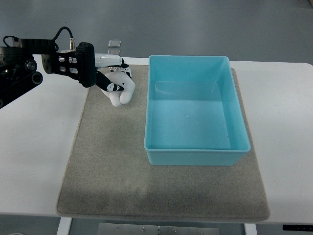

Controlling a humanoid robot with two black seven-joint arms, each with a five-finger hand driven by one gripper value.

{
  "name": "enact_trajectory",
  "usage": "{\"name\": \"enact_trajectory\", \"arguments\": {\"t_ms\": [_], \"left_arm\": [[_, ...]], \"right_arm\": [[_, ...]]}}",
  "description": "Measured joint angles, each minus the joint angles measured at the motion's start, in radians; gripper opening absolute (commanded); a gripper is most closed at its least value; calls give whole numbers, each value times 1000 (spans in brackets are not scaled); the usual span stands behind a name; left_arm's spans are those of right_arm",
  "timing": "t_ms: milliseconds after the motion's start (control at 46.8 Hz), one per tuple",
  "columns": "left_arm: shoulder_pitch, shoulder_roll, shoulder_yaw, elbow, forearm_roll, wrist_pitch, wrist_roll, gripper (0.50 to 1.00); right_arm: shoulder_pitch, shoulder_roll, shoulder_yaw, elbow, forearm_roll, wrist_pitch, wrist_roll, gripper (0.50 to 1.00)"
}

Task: Place white toy into blue box with left hand
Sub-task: 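Lift the held toy and carry it over the blue box, then open the left hand fingers to drop the toy into the box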

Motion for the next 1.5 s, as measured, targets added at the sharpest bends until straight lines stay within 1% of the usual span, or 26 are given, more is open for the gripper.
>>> {"name": "enact_trajectory", "arguments": {"t_ms": [193,278,385,578,706,1070,1112,1134,1176,1219,1241,1283,1348,1390,1455,1497], "left_arm": [[-10,-9,-44,-16,0,65,0,500],[-10,-13,-46,-22,-1,81,1,500],[-8,-25,-48,-36,-6,85,1,500],[-2,-37,-47,-94,-56,90,2,500],[-1,-66,-45,-98,-84,116,2,500],[28,-143,-34,-98,-122,118,1,500],[34,-147,-34,-97,-123,118,1,514],[35,-147,-34,-96,-123,117,1,529],[39,-152,-34,-92,-123,115,1,580],[47,-160,-31,-89,-123,114,1,649],[54,-165,-29,-87,-123,114,1,666],[63,-170,-28,-86,-123,114,1,679],[68,-174,-28,-86,-123,115,0,737],[71,-174,-28,-87,-124,116,0,739],[72,-176,-28,-87,-125,116,-2,767],[73,-178,-27,-87,-126,116,-3,776]], "right_arm": [[0,0,0,0,0,0,0,936],[0,0,0,0,0,0,0,936],[0,0,0,0,0,0,0,936],[0,0,0,0,0,0,0,936],[0,0,0,0,0,0,0,936],[0,0,0,0,0,0,0,936],[0,0,0,0,0,0,0,936],[0,0,0,0,0,0,0,936],[0,0,0,0,0,0,0,936],[0,0,0,0,0,0,0,936],[0,0,0,0,0,0,0,936],[0,0,0,0,0,0,0,936],[0,0,0,0,0,0,0,936],[0,0,0,0,0,0,0,936],[0,0,0,0,0,0,0,936],[0,0,0,0,0,0,0,936]]}}
